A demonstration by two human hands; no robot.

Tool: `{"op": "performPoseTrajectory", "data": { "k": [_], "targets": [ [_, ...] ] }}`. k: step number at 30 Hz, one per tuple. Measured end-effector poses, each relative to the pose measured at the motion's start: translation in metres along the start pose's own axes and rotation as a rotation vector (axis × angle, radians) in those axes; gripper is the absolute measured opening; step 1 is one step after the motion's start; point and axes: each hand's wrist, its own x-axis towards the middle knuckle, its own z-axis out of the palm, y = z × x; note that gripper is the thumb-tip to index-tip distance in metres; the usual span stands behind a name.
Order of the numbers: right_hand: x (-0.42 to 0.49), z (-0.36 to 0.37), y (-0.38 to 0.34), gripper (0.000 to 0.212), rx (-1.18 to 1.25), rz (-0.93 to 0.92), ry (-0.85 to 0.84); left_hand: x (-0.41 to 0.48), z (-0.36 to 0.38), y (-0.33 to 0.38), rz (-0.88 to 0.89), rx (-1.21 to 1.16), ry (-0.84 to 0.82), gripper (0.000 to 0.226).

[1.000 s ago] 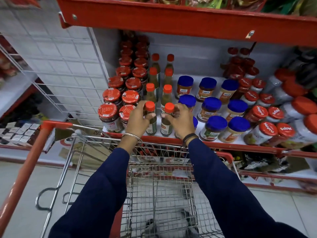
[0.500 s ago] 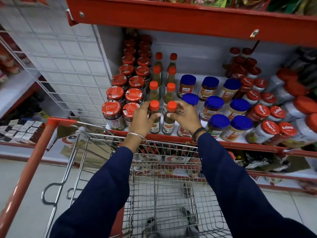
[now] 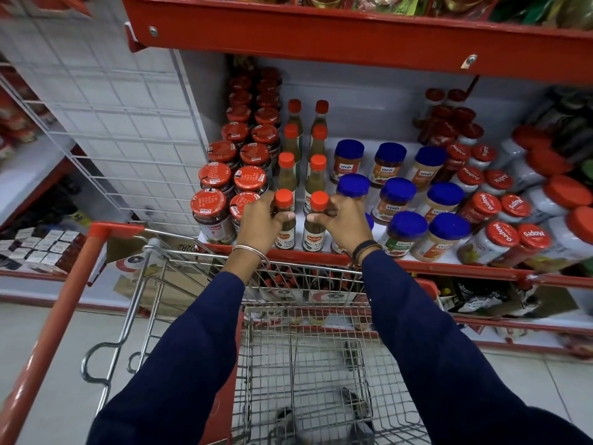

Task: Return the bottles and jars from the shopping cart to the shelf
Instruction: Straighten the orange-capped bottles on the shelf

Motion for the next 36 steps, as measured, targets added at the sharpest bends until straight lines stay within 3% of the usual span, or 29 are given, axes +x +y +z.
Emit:
{"op": "performPoseTrajectory", "data": {
  "k": [14, 20, 23, 28, 32, 36],
  "targets": [
    [0.0, 0.0, 0.003, 0.031, 0.018, -0.012, -0.041, -0.005, 0.009, 0.001, -0.031, -0.016, 0.06, 0.041],
    [-0.008, -0.004, 0.004, 0.038, 0.061, -0.015, -0.046, -0.016, 0.014, -0.006, -0.063, -0.141, 0.095, 0.041],
    [-0.028, -0.017, 0.005, 0.045, 0.169, -0.049, 0.015, -0.034, 0.02, -0.002, -0.031, -0.224, 0.176, 0.043],
    [-0.089, -0.034, 0.047, 0.037, 0.391, 0.007, 0.274, -0.081, 0.044, 0.014, 0.125, -0.185, 0.353, 0.017],
    [-0.114, -0.049, 0.095, 0.047, 0.478, 0.144, 0.428, -0.107, 0.091, 0.036, 0.152, -0.282, 0.14, 0.019],
    [-0.102, -0.064, 0.117, 0.061, 0.49, 0.283, 0.309, -0.11, 0.143, 0.062, -0.009, -0.454, -0.176, 0.038]
  ]
}}
